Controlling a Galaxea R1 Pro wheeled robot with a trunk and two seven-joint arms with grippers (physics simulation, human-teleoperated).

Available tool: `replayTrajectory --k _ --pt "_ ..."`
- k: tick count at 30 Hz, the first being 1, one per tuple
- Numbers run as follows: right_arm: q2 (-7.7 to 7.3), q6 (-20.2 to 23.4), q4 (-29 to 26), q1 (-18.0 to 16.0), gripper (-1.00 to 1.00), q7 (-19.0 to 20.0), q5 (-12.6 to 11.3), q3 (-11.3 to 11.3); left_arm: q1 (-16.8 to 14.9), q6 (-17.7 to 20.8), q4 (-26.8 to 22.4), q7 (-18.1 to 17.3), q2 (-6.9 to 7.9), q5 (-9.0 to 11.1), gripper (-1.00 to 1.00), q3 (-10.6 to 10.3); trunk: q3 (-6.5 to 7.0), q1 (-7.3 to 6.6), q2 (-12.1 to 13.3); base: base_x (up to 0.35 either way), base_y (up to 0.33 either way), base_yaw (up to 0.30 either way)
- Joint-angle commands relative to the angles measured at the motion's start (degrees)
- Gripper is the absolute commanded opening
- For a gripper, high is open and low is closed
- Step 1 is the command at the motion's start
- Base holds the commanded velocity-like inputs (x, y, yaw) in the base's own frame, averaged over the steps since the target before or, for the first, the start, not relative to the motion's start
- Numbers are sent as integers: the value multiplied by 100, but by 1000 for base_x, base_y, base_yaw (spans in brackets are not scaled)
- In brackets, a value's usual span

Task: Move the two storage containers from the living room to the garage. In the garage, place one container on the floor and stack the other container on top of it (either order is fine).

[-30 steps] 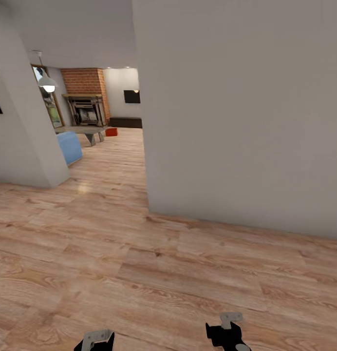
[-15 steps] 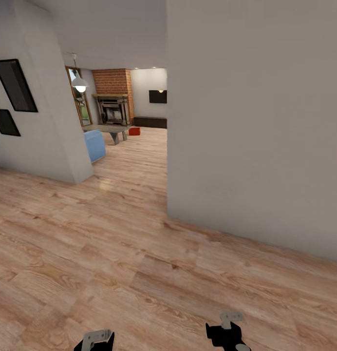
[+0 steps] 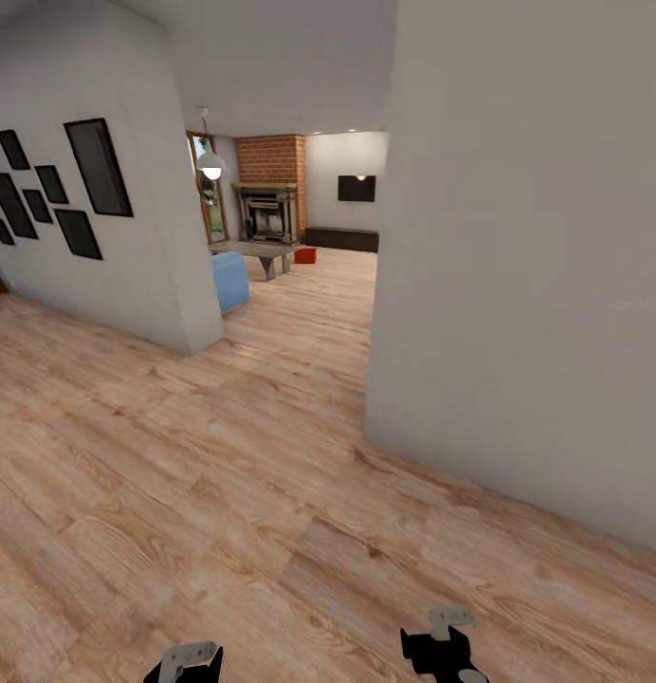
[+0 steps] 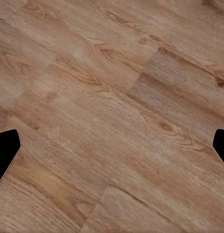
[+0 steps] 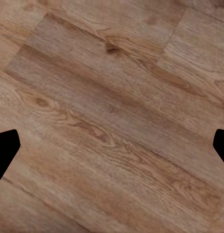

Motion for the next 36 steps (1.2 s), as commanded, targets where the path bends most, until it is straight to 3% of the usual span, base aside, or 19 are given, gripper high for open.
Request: replayTrajectory --k 1,36 --pt "-1 -15 4 -3 100 -31 -1 31 -6 -15 4 -46 -7 -28 100 48 -6 4 -3 347 0 285" --pt "-1 -15 4 -3 100 -31 -1 31 -6 -15 4 -46 -7 -28 100 48 -6 4 -3 347 0 285"
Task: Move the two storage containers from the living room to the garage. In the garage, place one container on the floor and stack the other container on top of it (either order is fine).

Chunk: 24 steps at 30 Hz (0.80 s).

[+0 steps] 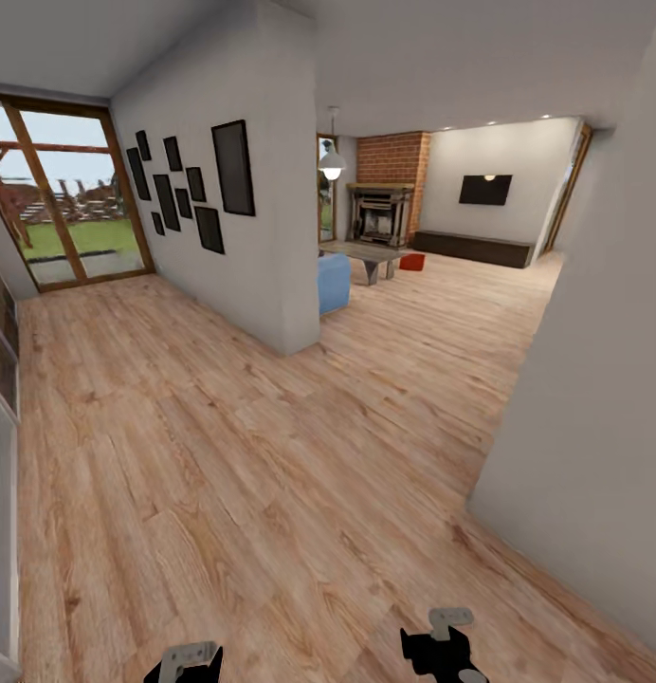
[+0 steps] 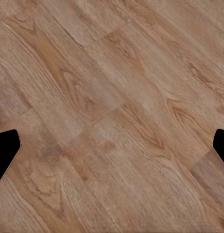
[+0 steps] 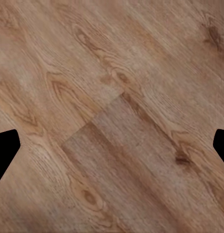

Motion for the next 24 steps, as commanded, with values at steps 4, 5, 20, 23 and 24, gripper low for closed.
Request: replayTrajectory --k 4,5,20,23,24 --pt "-1 -15 4 -3 100 -31 -3 31 -6 -15 4 -46 -7 -29 100 48 -6 4 -3 347 0 285" --pt "-1 -15 4 -3 100 -31 3 31 -6 -15 4 -46 -7 -29 100 48 -6 4 -3 347 0 262" --pt "-1 -15 4 -3 100 -22 4 31 -6 -15 4 -46 -7 -28 100 48 -6 4 -3 347 0 58" --pt "-1 -15 4 -3 100 -22 4 31 -6 -14 4 -46 -7 -28 100 48 -6 4 -3 347 0 1" --pt "-1 -15 4 -3 100 -22 5 31 -6 -14 4 -46 -7 -27 100 48 -6 4 -3 347 0 1"
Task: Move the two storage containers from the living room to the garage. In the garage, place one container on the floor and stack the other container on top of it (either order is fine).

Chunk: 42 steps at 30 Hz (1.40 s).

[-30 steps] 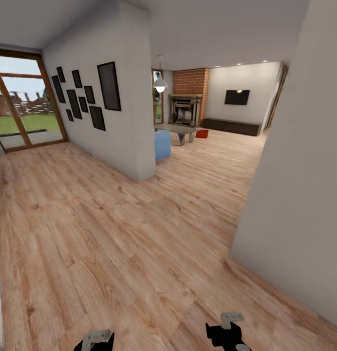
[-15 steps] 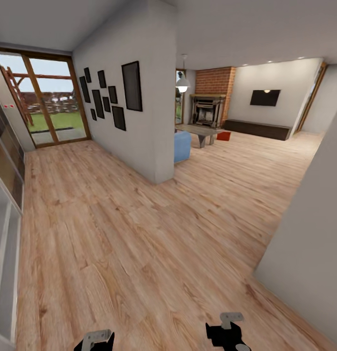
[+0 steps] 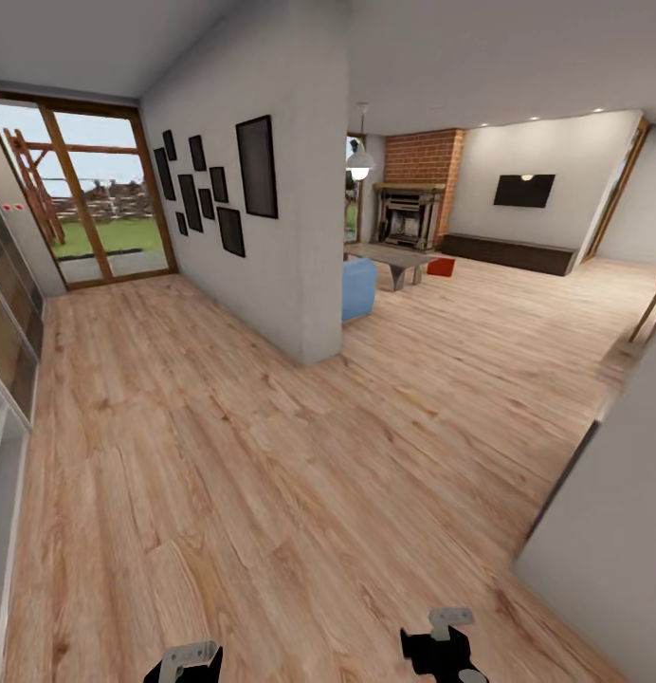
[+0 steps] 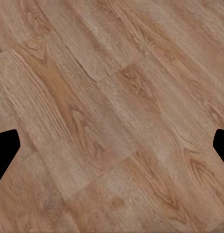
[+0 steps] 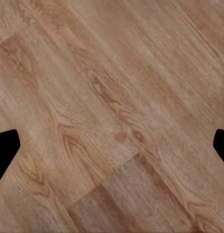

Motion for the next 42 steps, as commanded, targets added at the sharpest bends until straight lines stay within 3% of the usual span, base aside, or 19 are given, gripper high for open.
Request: replayTrajectory --k 1,42 --pt "0 -15 6 -4 100 -30 -3 31 -4 -15 2 -46 -6 -27 100 49 -6 4 -3 347 0 0" --pt "0 -15 6 -4 100 -30 2 31 -4 -14 2 -46 -6 -29 100 49 -6 4 -3 347 0 0"
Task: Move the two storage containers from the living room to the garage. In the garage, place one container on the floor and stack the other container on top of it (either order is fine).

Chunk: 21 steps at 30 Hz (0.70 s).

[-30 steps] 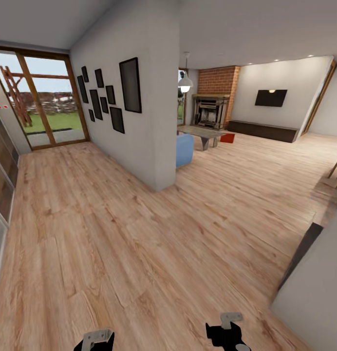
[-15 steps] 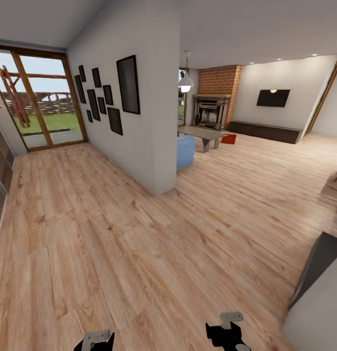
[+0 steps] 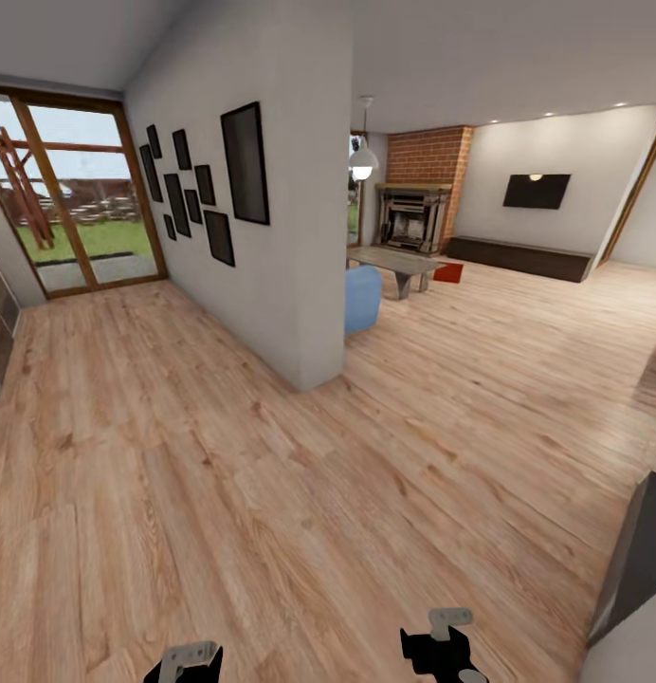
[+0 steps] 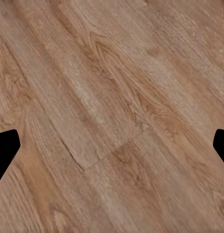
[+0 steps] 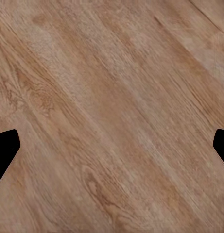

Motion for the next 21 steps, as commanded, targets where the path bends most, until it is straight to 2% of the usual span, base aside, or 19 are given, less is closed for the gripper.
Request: replayTrajectory --k 1,21 --pt "0 -15 6 -4 100 -30 3 31 -4 -15 2 -46 -6 -28 100 49 -6 4 -3 347 0 0" --pt "0 -8 6 -4 100 -24 4 31 -4 -16 2 -46 -6 -29 100 49 -6 4 -3 347 0 0"
